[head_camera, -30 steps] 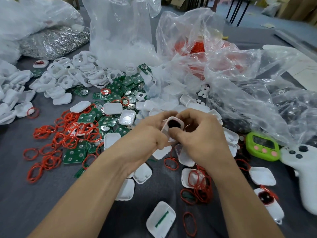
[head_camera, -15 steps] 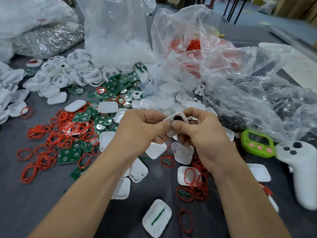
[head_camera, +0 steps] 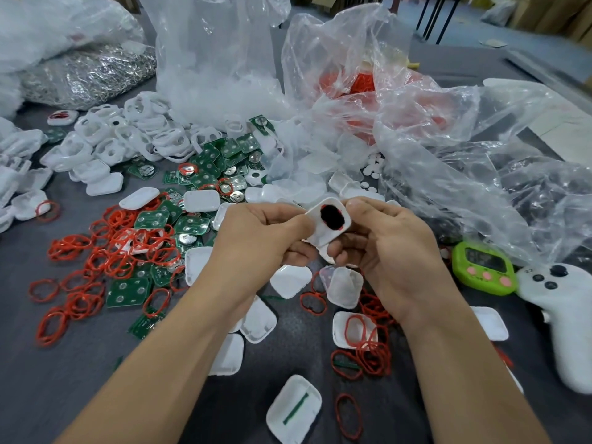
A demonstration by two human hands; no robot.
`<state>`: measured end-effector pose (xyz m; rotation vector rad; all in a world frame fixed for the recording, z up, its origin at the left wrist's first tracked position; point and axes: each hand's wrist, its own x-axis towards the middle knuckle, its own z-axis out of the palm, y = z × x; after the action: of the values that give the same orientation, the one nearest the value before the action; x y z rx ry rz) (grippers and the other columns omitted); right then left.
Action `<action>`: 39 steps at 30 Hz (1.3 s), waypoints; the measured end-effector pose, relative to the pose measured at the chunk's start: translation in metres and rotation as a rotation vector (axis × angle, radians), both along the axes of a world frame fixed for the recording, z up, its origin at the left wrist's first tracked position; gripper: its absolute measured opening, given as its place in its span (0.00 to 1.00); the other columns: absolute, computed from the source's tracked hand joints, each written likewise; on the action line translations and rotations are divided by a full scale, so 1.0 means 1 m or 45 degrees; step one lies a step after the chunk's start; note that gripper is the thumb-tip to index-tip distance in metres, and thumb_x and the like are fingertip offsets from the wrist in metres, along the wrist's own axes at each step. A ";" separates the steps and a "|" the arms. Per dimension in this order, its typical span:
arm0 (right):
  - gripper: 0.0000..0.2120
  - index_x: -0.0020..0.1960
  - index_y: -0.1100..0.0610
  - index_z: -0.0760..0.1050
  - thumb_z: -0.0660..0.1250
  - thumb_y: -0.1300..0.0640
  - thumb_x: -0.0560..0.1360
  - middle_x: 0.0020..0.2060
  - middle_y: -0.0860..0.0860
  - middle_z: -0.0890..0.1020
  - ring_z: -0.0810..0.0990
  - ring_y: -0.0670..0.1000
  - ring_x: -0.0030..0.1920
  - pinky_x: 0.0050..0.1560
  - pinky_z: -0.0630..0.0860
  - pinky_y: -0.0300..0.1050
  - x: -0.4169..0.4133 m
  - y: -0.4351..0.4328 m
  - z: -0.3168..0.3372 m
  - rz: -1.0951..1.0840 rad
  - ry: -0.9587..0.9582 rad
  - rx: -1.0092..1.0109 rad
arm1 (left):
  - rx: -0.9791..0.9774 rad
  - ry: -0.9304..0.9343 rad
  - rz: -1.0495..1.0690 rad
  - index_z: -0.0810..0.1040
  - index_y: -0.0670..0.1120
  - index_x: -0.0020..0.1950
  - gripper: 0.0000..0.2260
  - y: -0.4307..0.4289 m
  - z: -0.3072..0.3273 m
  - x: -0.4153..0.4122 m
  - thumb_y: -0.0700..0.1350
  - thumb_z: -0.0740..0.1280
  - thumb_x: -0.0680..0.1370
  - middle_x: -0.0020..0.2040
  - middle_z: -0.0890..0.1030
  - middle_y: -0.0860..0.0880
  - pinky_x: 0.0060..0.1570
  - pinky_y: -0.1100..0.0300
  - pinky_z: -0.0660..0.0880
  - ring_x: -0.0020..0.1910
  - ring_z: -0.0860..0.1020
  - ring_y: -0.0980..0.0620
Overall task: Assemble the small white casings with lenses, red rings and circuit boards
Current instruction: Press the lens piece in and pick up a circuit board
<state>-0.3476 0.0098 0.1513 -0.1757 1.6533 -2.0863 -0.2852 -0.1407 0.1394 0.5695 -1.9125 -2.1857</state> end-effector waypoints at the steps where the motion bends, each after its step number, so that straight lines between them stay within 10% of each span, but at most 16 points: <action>1: 0.13 0.43 0.61 0.83 0.64 0.62 0.82 0.33 0.58 0.83 0.79 0.53 0.28 0.27 0.76 0.41 -0.001 0.000 0.000 -0.005 0.002 -0.009 | 0.026 0.003 -0.013 0.86 0.39 0.45 0.05 0.000 0.000 0.000 0.36 0.71 0.77 0.35 0.85 0.44 0.29 0.65 0.77 0.28 0.81 0.52; 7: 0.18 0.37 0.56 0.85 0.64 0.63 0.82 0.33 0.56 0.83 0.79 0.51 0.28 0.27 0.76 0.40 -0.001 0.000 0.000 0.008 0.029 0.035 | 0.091 -0.018 -0.069 0.87 0.43 0.37 0.14 0.001 0.001 -0.001 0.39 0.67 0.80 0.34 0.85 0.42 0.29 0.63 0.78 0.29 0.83 0.49; 12: 0.10 0.42 0.62 0.81 0.67 0.63 0.81 0.31 0.55 0.81 0.77 0.51 0.27 0.26 0.75 0.40 -0.002 -0.001 -0.001 -0.046 0.060 0.110 | 0.153 -0.054 -0.101 0.84 0.33 0.48 0.15 -0.003 -0.001 -0.003 0.45 0.66 0.78 0.39 0.85 0.37 0.30 0.60 0.79 0.32 0.84 0.44; 39: 0.05 0.39 0.55 0.87 0.76 0.62 0.73 0.28 0.49 0.83 0.79 0.45 0.26 0.28 0.74 0.37 0.000 -0.004 -0.010 -0.313 0.490 0.290 | 0.710 -0.110 -0.681 0.81 0.40 0.66 0.17 -0.020 -0.004 -0.002 0.47 0.67 0.81 0.56 0.85 0.40 0.43 0.54 0.84 0.53 0.85 0.43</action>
<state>-0.3479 0.0057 0.1417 -0.3297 2.2268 -2.1126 -0.2868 -0.1611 0.1349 0.2330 -1.6094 -3.1189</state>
